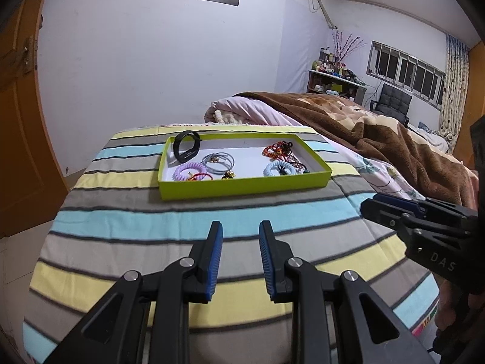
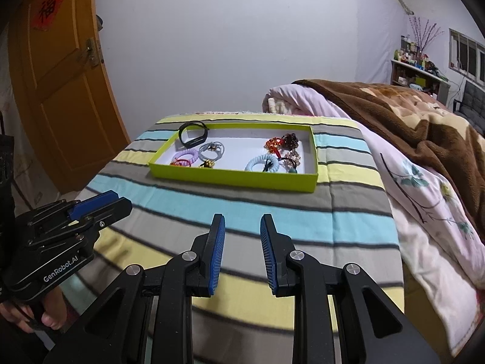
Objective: Organize jewelry
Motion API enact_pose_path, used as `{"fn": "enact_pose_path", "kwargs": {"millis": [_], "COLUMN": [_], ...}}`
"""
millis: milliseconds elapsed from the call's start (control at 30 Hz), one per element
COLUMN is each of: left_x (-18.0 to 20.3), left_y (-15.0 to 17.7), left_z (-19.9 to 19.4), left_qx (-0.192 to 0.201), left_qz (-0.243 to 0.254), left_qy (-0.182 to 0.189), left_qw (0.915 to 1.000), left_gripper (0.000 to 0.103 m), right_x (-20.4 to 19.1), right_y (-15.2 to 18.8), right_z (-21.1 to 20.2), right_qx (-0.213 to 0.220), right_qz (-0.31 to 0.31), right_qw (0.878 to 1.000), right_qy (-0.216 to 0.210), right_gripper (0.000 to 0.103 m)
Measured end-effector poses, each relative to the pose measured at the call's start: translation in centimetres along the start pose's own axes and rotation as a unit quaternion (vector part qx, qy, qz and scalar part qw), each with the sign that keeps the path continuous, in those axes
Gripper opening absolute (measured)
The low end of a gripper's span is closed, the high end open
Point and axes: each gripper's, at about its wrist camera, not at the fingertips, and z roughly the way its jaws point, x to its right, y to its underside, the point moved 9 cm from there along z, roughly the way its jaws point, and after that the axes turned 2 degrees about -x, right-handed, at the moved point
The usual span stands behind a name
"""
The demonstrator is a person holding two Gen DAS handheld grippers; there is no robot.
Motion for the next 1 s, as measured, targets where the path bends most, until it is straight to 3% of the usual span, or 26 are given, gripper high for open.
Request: {"fn": "enact_pose_path", "kwargs": {"millis": [367, 1000], "left_x": [-0.3, -0.2], "left_y": [2.0, 2.2], "left_z": [-2.4, -2.7], "left_qx": [0.008, 0.011], "left_qz": [-0.005, -0.006], "left_qy": [-0.019, -0.027], "left_qw": [0.9998, 0.9995], "left_gripper": [0.026, 0.026], "right_x": [-1.2, -1.3], "right_y": [2.2, 2.3], "right_z": [-2.4, -2.8], "right_qx": [0.012, 0.014], "right_qz": [-0.009, -0.009], "right_qw": [1.000, 1.000], "right_qy": [0.006, 0.006], "right_gripper": [0.025, 0.025]}}
